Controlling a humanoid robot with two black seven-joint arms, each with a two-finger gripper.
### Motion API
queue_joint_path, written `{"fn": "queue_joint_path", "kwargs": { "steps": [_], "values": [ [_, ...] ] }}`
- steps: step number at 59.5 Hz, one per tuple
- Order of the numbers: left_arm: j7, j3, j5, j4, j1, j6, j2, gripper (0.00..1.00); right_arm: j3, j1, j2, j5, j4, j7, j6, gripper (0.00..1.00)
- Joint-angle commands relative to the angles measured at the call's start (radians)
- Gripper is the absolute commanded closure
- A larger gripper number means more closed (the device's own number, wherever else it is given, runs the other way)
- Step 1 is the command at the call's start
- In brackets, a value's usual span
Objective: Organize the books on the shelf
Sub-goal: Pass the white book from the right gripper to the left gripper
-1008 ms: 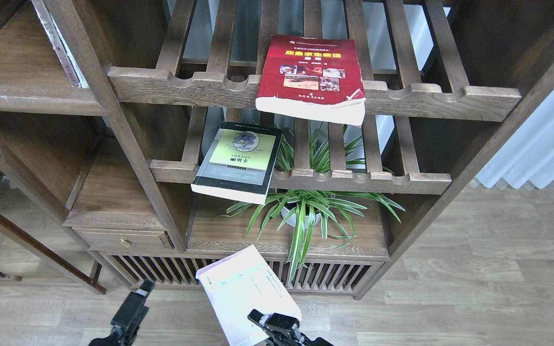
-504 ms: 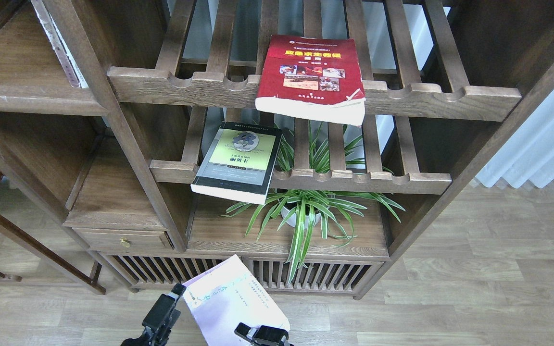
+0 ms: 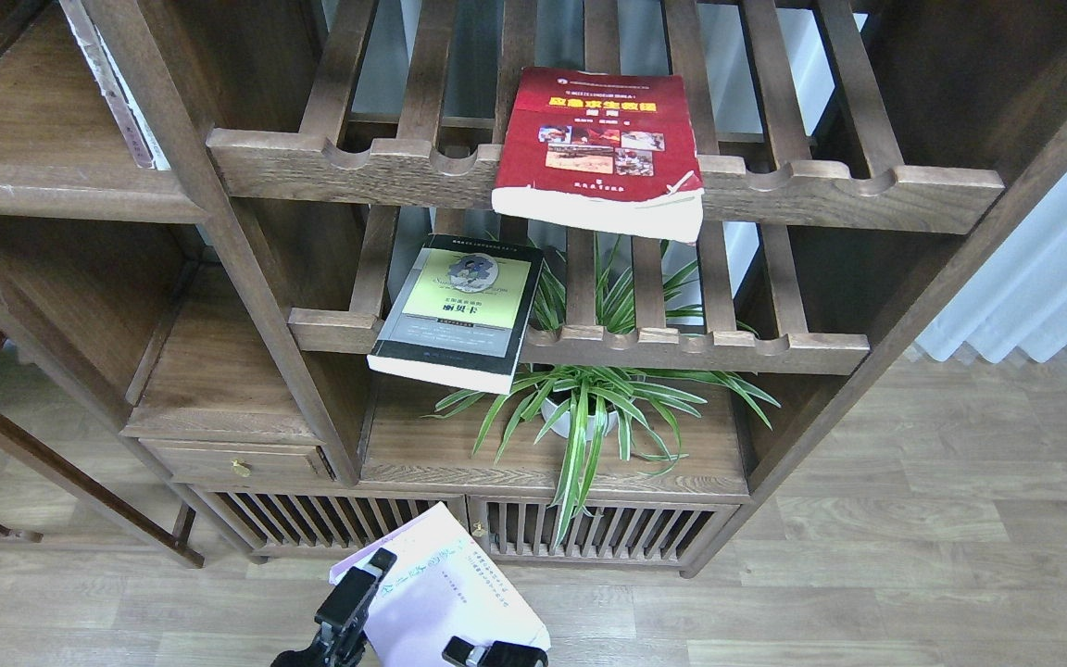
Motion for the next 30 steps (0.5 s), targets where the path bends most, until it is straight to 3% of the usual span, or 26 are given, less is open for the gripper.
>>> {"fn": "queue_joint_path", "kwargs": {
  "steps": [1,7,30],
  "values": [
    [-0.001,0.001,0.0,0.0,0.0,0.0,0.004,0.66,0.0,-0.001,0.0,0.0,0.0,0.0,0.0,0.96],
    [-0.003,0.001,0.0,0.003,0.0,0.0,0.004,0.91,0.0,-0.004,0.0,0.0,0.0,0.0,0.0,0.96],
    [0.014,0.004,0.009,-0.003,0.006,0.0,0.01,0.95,0.005,-0.004,0.0,0.0,-0.003,0.0,0.0,0.95]
  ]
}}
